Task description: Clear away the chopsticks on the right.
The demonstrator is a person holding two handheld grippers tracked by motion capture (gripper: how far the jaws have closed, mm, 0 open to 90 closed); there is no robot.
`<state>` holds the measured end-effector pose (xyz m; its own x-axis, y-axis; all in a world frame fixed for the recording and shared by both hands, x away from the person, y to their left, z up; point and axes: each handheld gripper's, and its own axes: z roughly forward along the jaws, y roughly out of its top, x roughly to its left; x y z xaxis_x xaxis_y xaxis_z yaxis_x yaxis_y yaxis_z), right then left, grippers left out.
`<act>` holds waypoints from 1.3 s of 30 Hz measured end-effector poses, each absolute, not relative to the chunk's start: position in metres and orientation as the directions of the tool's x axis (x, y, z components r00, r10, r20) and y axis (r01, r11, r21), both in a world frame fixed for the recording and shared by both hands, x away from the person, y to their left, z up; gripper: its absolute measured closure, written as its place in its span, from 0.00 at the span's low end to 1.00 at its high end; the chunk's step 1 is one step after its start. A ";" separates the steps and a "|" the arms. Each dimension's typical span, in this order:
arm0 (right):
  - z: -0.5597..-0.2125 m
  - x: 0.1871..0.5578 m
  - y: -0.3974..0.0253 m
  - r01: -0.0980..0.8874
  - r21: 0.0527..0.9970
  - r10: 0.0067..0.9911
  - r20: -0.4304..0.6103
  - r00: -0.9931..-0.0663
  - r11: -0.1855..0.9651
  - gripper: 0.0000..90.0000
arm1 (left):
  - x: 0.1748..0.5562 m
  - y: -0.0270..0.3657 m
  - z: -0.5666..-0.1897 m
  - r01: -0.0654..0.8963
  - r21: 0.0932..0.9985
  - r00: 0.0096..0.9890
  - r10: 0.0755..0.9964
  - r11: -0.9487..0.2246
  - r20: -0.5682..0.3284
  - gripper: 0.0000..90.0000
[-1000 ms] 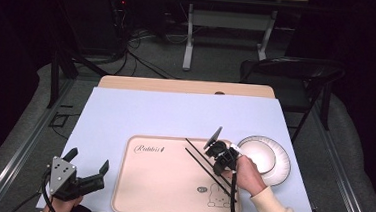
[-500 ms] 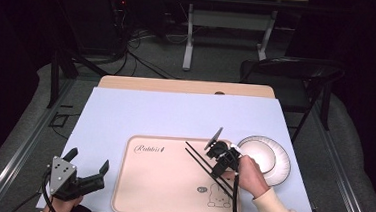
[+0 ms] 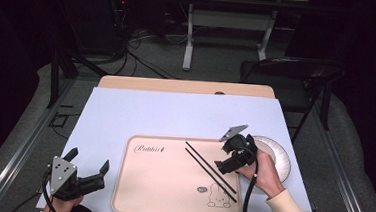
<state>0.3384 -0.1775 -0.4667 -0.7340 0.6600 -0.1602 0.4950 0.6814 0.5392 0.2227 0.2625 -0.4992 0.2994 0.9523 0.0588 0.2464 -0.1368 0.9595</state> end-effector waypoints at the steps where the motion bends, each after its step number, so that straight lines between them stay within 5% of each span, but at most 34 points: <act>1: -0.464 0.336 -0.181 0.487 0.556 0.664 -0.164 -0.730 0.673 0.07 | 0.223 0.263 -0.499 0.245 0.959 0.301 0.952 -0.141 0.063 0.00; 18: -0.441 0.269 -0.241 0.260 0.804 0.723 -0.277 -0.632 0.535 0.00 | 0.223 0.262 -0.499 0.247 0.959 0.299 0.952 -0.141 0.063 0.00; 39: -0.480 0.220 -0.267 0.223 0.889 0.804 -0.224 -0.551 0.400 0.00 | 0.224 0.261 -0.499 0.251 0.957 0.305 0.950 -0.147 0.066 0.00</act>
